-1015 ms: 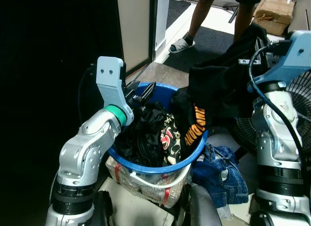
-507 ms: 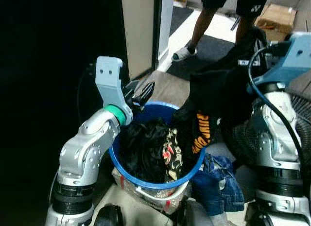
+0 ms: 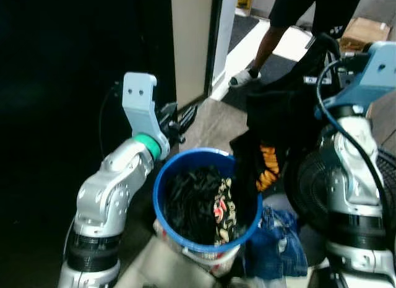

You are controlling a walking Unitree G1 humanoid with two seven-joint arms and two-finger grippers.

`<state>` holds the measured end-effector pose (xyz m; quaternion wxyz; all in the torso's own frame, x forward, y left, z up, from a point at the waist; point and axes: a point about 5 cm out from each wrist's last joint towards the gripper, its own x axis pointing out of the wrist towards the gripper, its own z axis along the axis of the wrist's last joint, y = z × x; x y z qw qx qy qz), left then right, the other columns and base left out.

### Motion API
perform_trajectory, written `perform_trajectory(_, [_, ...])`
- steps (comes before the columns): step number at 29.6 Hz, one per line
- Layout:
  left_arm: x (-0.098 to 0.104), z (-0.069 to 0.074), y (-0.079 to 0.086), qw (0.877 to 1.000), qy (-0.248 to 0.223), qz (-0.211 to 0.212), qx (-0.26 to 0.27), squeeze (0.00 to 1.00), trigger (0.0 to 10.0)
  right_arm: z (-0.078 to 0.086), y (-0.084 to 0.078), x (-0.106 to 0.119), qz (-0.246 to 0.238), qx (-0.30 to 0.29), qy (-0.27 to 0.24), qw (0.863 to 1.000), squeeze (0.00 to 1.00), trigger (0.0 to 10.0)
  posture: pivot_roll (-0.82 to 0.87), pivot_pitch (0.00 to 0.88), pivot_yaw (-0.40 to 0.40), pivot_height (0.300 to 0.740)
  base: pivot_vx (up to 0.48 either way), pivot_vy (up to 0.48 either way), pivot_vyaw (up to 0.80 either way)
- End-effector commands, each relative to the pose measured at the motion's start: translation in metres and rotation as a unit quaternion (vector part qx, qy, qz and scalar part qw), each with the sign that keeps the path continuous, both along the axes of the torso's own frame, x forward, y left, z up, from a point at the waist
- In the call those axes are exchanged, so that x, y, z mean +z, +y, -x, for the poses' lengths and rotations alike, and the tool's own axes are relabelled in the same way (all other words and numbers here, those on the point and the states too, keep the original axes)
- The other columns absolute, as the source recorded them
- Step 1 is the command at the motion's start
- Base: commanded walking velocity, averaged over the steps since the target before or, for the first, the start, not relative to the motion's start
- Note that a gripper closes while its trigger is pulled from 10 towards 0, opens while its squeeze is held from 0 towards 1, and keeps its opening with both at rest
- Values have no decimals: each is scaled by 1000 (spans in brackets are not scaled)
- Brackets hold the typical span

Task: Clothes washing

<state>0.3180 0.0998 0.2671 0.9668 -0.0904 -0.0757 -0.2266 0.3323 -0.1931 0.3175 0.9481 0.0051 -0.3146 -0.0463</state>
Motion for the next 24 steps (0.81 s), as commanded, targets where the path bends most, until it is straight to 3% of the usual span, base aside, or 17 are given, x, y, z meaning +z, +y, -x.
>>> perform_trajectory(1, [-5, 0, 0, 1000, 7, -4, 1, 0, 10000, 1, -1, -1, -2, -4, 0, 1000, 0, 10000, 32, 160, 28, 740, 0, 0, 0])
perform_trajectory(11, [-5, -2, 1, 1000, 5, -8, 10, 0, 10000, -1, -4, -4, -7, -20, 9, 1000, 0, 10000, 32, 155, 27, 740, 0, 0, 0])
perform_trajectory(24, [-6, -3, 0, 1000, 6, -8, 9, 0, 10000, -4, -5, -6, -13, -14, 17, 1000, 0, 10000, 31, 146, 25, 740, 0, 0, -800])
